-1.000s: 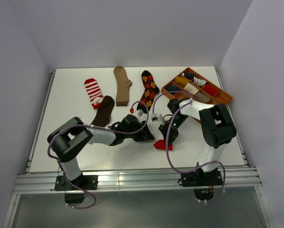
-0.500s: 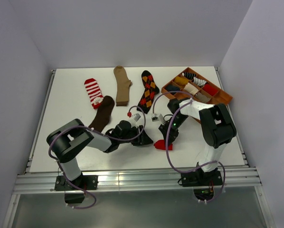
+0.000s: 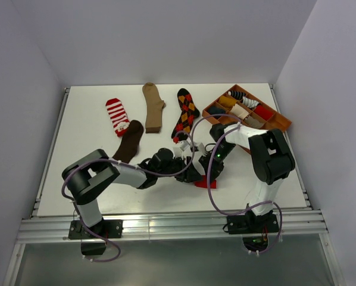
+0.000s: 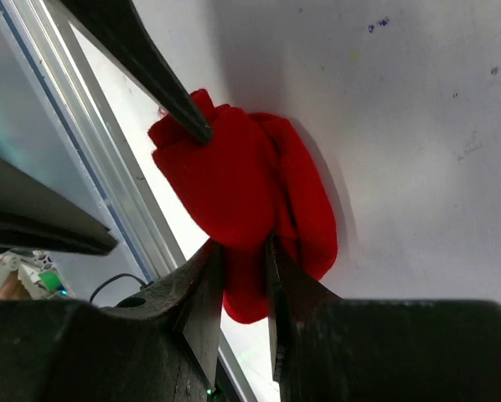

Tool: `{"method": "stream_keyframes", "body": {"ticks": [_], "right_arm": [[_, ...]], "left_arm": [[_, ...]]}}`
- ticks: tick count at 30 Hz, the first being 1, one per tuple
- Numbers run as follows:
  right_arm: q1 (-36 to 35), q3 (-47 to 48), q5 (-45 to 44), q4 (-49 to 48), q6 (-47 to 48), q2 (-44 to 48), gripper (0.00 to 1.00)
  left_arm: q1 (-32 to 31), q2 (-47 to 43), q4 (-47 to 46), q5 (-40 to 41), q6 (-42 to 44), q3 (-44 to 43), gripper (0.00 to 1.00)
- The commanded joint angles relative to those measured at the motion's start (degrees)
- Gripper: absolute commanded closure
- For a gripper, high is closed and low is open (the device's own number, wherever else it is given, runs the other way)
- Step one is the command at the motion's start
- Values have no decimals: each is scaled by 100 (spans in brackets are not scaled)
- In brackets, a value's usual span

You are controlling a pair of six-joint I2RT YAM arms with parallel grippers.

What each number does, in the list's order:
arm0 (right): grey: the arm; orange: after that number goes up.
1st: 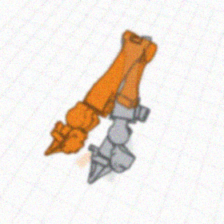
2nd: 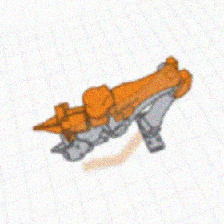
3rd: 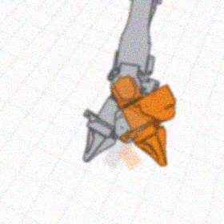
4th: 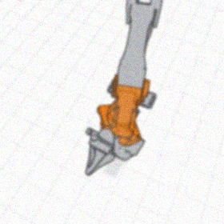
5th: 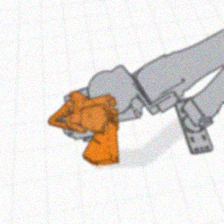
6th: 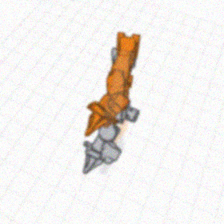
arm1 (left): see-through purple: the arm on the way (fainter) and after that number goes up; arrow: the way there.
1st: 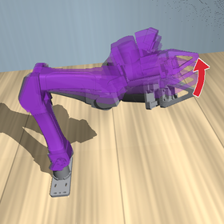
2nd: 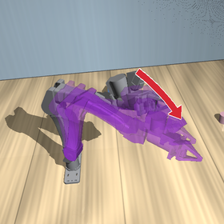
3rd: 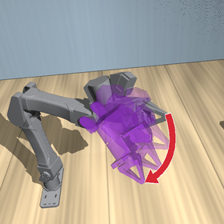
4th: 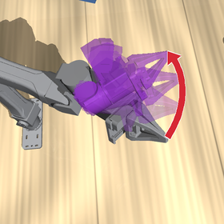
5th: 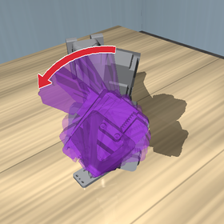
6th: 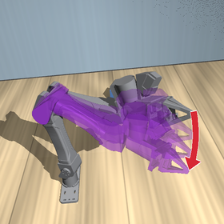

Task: Roll the socks
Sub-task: Roll the sock at the center of the board.

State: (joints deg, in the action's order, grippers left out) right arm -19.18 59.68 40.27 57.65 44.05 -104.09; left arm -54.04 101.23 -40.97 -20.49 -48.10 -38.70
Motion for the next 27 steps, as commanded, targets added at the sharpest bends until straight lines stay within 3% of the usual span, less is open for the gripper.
{"method": "stream_keyframes", "body": {"ticks": [1,15,27], "right_arm": [[90,26,-802,-245,95,-234,79],[134,105,-766,-140,51,-357,79],[125,149,-775,-113,-19,-401,79]], "left_arm": [[-106,160,247,-166,415,-235,46],[-229,318,1477,238,907,-647,48],[-238,318,1548,177,416,-832,49]]}}
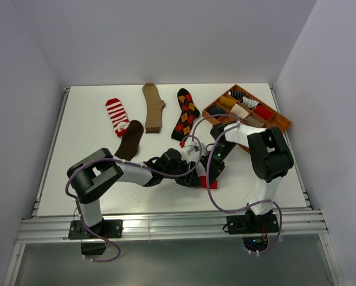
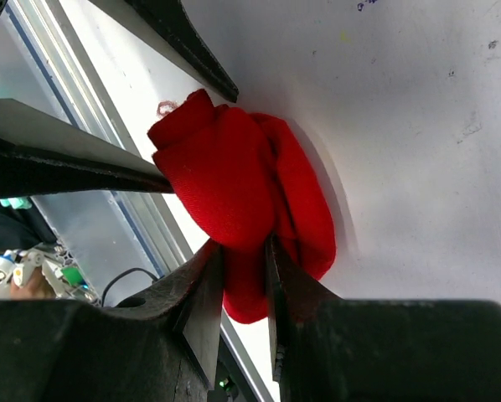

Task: Roll the socks
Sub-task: Roll the sock at the center of the board.

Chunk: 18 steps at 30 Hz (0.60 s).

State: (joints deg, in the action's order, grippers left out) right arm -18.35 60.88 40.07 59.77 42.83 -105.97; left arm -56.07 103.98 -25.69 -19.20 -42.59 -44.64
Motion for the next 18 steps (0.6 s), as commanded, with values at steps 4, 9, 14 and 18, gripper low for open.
{"method": "stream_keyframes", "body": {"ticks": [4,9,14,18], "right_arm": [[51,29,-756,-325,94,-222,79],[51,38,-756,-308,68,-231,80],[51,64,-756,-281,68,-266,80],[51,55,-764,-299,24,-257,80]], "left_arm": [[-26,175,30,-39,-311,-326,49],[-18,210,-33,-40,-549,-360,50],[-18,306,-32,31,-811,-343,52],[-18,394,239,170,-1277,-457,70]]}}
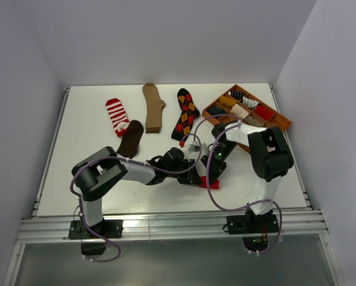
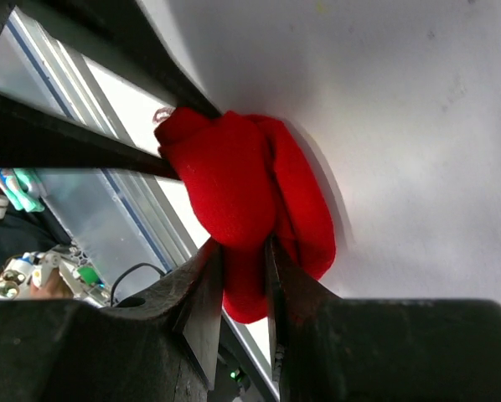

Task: Roll the socks
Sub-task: Roll the sock at the center of the board.

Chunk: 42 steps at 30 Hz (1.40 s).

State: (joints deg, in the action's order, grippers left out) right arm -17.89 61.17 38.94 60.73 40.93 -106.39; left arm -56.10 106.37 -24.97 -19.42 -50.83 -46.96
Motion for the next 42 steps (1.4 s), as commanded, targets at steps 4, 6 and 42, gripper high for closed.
{"method": "stream_keyframes", "body": {"ticks": [4,6,42], "right_arm": [[5,18,-651,-413,179,-216,80],[5,9,-651,-430,152,-198,80],[725,-448,-176,-1222,-226,1226,45]], "left_arm": [[-15,244,808,281,-753,-488,91],[-24,279,1150,394,-858,-655,100],[-51,789,4598,1028,-595,-2239,100]]}}
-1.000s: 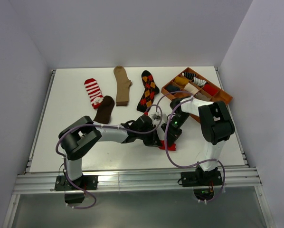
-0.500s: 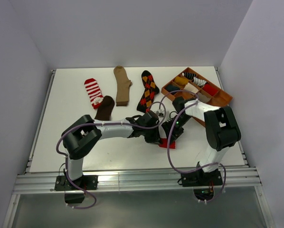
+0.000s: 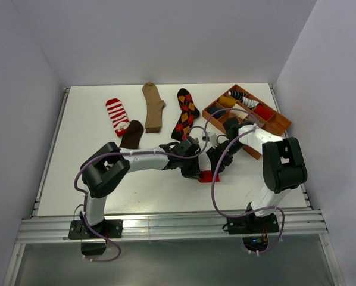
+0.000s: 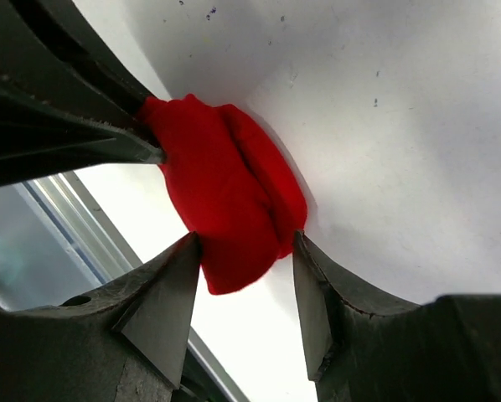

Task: Roll the socks
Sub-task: Roll the sock at the center of the board.

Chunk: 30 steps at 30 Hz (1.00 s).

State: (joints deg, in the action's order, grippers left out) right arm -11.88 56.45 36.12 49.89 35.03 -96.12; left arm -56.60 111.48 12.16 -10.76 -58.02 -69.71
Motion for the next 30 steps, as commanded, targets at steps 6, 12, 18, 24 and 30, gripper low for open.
{"method": "stream_keyframes", "body": {"ticks": [6,12,18,24,30], "right_arm": [[300,-63,229,-93,636,400,45],[677,-212,361,-207,1049,1084,44],[933,-792,484,-699,1480,2155,44],[959,-1776,501,-1569,1858,3282,43],[942,-2164,897,-1385,2604,3942,40]], "left_arm": [[0,383,1033,22,229,-121,100],[52,576,1525,-162,432,-508,100],[158,743,1798,-531,555,-701,100],[228,928,2175,-769,730,-956,100],[298,1103,2404,-1006,836,-1167,100]]}}
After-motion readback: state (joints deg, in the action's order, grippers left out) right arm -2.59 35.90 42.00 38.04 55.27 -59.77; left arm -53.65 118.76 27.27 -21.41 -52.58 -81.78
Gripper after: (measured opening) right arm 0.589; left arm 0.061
